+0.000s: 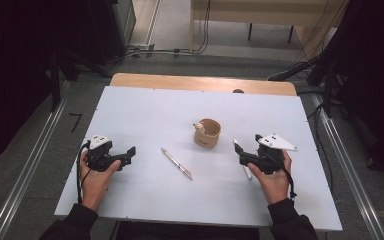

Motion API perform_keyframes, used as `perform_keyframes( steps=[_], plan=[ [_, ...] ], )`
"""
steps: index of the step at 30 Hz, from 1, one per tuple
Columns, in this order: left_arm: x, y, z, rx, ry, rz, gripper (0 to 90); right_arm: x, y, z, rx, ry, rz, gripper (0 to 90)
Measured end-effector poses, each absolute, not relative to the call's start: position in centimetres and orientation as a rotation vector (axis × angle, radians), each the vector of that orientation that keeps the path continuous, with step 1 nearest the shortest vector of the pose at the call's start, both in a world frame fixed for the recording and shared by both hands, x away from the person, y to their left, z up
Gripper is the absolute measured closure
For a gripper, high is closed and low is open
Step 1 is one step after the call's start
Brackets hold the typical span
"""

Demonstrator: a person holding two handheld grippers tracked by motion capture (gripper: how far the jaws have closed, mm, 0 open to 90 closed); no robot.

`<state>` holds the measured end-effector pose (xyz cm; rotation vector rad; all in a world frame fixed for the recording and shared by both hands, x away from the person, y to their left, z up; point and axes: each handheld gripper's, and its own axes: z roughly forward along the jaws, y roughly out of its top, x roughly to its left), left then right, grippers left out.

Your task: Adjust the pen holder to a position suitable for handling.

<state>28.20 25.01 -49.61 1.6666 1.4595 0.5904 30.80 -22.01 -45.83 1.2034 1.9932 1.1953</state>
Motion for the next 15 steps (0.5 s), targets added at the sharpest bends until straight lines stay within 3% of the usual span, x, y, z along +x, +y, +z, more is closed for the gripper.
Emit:
perform_keyframes(
  steps=[6, 15],
  plan=[
    [28.2, 24.9, -49.6, 1.667, 1.458, 0.589, 7.9, 30.5, -22.8, -46.4, 1.225, 1.99, 1.178, 20.4],
    [28.3, 24.9, -49.7, 1.669, 1.458, 0.59, 8.0, 31.1, -22.1, -47.8, 1.267, 2.005, 1.136, 32.3]
  ],
)
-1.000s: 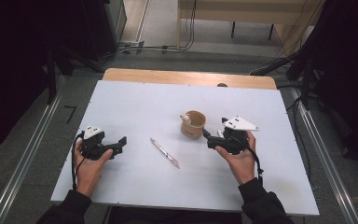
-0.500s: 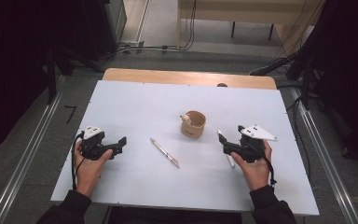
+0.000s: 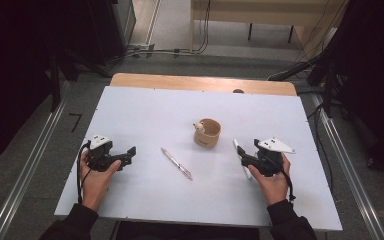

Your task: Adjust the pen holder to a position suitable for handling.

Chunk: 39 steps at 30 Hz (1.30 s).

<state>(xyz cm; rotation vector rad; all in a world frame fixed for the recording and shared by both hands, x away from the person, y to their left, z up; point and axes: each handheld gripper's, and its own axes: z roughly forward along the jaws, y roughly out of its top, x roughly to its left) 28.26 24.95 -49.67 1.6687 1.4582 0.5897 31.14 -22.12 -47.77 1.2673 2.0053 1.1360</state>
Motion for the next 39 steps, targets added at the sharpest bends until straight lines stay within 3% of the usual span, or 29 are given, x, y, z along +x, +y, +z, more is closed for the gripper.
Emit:
perform_keyframes(
  steps=[11, 39],
  plan=[
    [28.3, 24.9, -49.7, 1.673, 1.452, 0.589, 8.0, 32.2, -20.8, -49.0, 1.299, 2.037, 1.037, 50.4],
    [28.3, 24.8, -49.7, 1.675, 1.449, 0.585, 8.0, 33.4, -20.0, -50.6, 1.361, 2.14, 0.91, 70.4]
  ],
)
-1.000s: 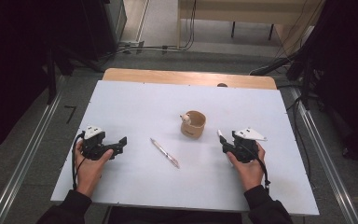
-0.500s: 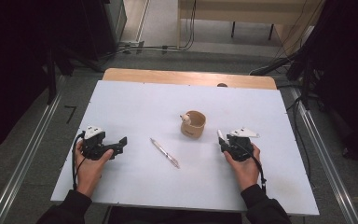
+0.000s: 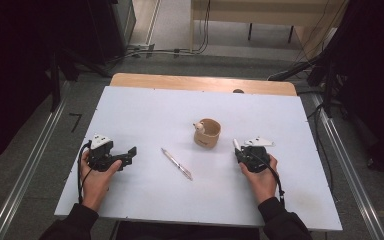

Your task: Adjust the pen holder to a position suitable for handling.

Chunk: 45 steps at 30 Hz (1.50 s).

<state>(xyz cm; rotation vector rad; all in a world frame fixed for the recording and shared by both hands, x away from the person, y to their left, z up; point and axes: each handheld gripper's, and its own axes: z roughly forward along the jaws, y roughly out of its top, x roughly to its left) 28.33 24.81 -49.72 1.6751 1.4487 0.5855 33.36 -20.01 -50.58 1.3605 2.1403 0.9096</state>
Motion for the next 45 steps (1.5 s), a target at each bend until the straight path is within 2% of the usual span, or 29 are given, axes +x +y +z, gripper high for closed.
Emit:
perform_keyframes(
  steps=[16, 30, 45],
  plan=[
    [28.2, 24.4, -49.6, 1.68, 1.435, 0.576, 9.0, 33.5, -20.2, -50.6, 1.361, 2.146, 0.912, 76.7],
    [27.9, 23.1, -49.2, 1.666, 1.397, 0.459, 9.0, 33.1, -20.7, -49.3, 1.358, 2.125, 0.999, 76.9],
    [28.3, 19.5, -48.3, 1.704, 1.286, 0.358, 9.0, 32.0, -20.2, -46.5, 1.287, 2.101, 1.173, 77.0]
  ],
)
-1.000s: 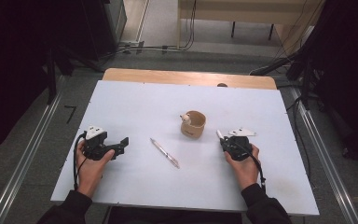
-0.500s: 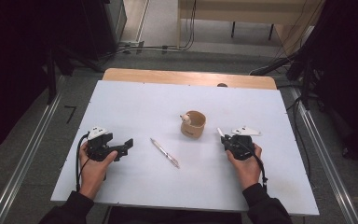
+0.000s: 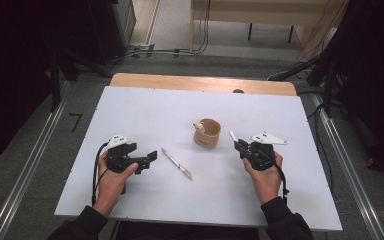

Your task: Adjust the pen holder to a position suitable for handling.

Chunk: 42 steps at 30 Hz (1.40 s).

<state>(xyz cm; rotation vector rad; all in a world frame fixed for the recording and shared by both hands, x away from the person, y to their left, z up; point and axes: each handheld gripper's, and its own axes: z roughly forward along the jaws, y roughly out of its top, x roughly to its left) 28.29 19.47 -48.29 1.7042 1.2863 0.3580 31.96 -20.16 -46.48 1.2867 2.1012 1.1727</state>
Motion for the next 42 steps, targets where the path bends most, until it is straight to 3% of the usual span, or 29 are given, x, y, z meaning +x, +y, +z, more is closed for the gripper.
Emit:
perform_keyframes(
  steps=[31, 42],
  plan=[
    [29.7, 12.0, -47.7, 1.758, 1.154, 0.215, 11.7, 31.8, -17.4, -44.6, 1.192, 2.119, 1.279, 77.0],
    [30.1, 9.6, -47.5, 1.748, 1.111, 0.152, 16.7, 31.8, -16.5, -44.4, 1.163, 2.131, 1.305, 77.0]
  ],
)
